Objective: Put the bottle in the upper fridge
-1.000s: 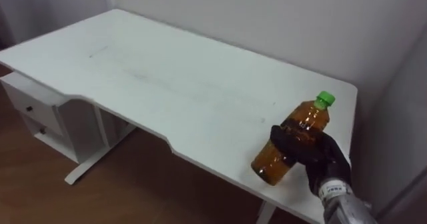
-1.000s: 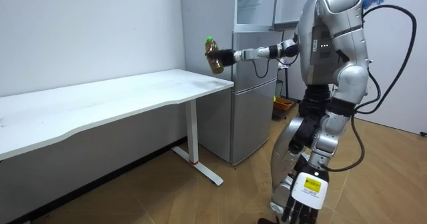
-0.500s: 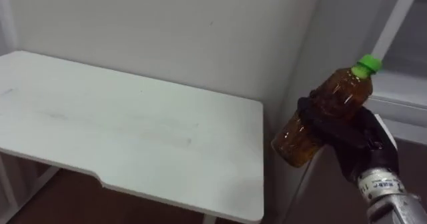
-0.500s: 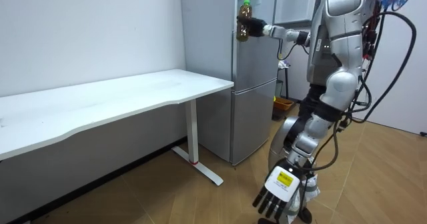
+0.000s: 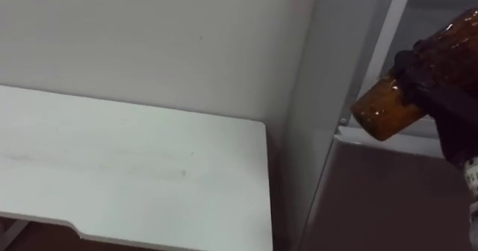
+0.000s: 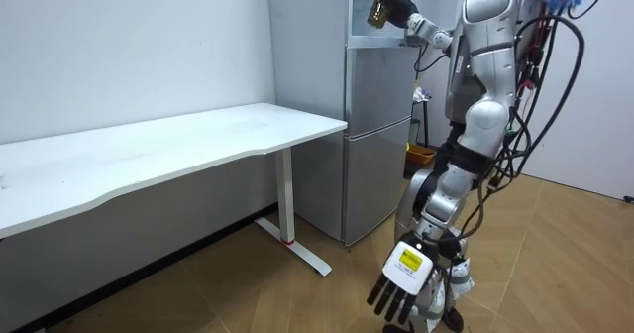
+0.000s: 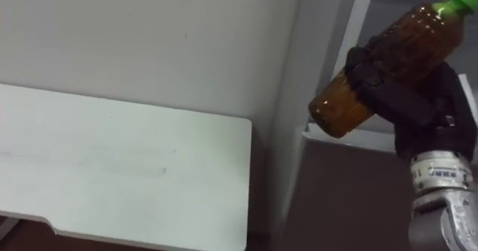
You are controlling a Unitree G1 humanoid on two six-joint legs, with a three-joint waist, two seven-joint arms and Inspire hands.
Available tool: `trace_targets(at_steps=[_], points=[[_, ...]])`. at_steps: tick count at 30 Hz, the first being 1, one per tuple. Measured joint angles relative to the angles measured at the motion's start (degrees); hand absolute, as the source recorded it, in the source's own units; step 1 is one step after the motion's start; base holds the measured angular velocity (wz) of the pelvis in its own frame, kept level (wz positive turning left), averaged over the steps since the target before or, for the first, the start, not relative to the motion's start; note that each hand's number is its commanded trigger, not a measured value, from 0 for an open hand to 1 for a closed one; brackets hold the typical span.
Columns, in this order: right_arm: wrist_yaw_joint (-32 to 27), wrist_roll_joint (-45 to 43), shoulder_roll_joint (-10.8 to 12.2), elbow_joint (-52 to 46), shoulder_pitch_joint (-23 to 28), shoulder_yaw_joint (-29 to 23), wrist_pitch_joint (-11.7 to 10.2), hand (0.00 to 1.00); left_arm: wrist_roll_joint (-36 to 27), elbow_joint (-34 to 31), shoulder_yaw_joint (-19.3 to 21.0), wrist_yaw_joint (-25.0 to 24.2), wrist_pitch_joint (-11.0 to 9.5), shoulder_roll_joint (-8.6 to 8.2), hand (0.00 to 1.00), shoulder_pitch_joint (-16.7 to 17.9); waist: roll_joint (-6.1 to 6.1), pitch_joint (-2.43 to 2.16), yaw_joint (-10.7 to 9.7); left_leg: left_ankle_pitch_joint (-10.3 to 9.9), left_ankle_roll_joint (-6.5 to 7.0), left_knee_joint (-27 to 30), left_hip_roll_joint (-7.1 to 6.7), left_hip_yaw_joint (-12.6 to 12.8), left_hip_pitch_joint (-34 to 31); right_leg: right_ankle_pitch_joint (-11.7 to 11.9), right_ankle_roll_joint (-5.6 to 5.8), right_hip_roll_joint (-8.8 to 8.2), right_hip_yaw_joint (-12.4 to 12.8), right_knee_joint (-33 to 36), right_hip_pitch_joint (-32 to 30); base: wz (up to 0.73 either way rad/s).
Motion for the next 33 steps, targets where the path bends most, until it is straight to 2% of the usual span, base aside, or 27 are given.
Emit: trace_targets(at_steps=[13,15,18,26,29,33], points=[[-0.5,-2.4,-0.6,-0.3,0.0,-4.3,0.0,1.00,0.8,0.0,0.5,-0.2,0.0,-0.34,0.00,0.6,0.28,0.17,-1.9,-0.4,-0.11,0.3,0.05,0.4,0.6,-0.4,0.02,0.06,0.7,0.0,0.1,-0.02],[-1.1,-2.5,-1.2,-0.3,0.0,-5.0,0.0,1.00,0.8,-0.1,0.5,-0.2,0.0,-0.33,0.00,0.8,0.36,0.16,-2.1,-0.5,-0.07,0.5,-0.02,0.4,0.6,-0.8,0.08,-0.09,0.8,0.1,0.0,0.00],[-3.3,-3.5,-3.7,-0.3,0.0,-5.5,0.0,1.00,0.8,-0.2,0.5,-0.3,-0.6,-0.17,0.00,1.1,0.45,0.10,-2.1,-0.5,-0.05,0.3,-0.10,0.4,0.6,-0.9,0.16,-0.13,0.7,0.2,0.0,0.00],[-6.5,-10.9,-4.5,0.1,-0.1,-6.2,0.0,1.00,3.2,-0.1,0.4,-1.1,-0.8,-0.14,0.00,1.4,0.26,0.10,-1.9,-0.5,-0.14,-0.2,-0.05,0.4,0.7,-0.9,0.14,-0.04,0.1,0.4,0.1,0.00],[-7.7,-11.2,-4.6,0.5,-0.1,-6.2,0.0,1.00,3.7,0.1,0.4,-1.1,-1.1,-0.11,0.00,1.4,0.05,0.23,-1.8,-0.5,-0.16,-0.2,-0.02,0.2,0.8,-0.9,0.15,-0.04,-0.1,0.7,0.1,0.02],[-9.2,-11.1,-4.6,2.2,-0.3,-6.2,0.0,1.00,4.0,0.1,0.4,-1.3,-1.3,-0.16,0.00,2.7,-0.59,0.64,-1.4,-0.9,-0.24,-0.1,-0.16,-0.3,1.1,-1.2,0.44,-0.15,-0.3,0.9,1.1,0.04]])
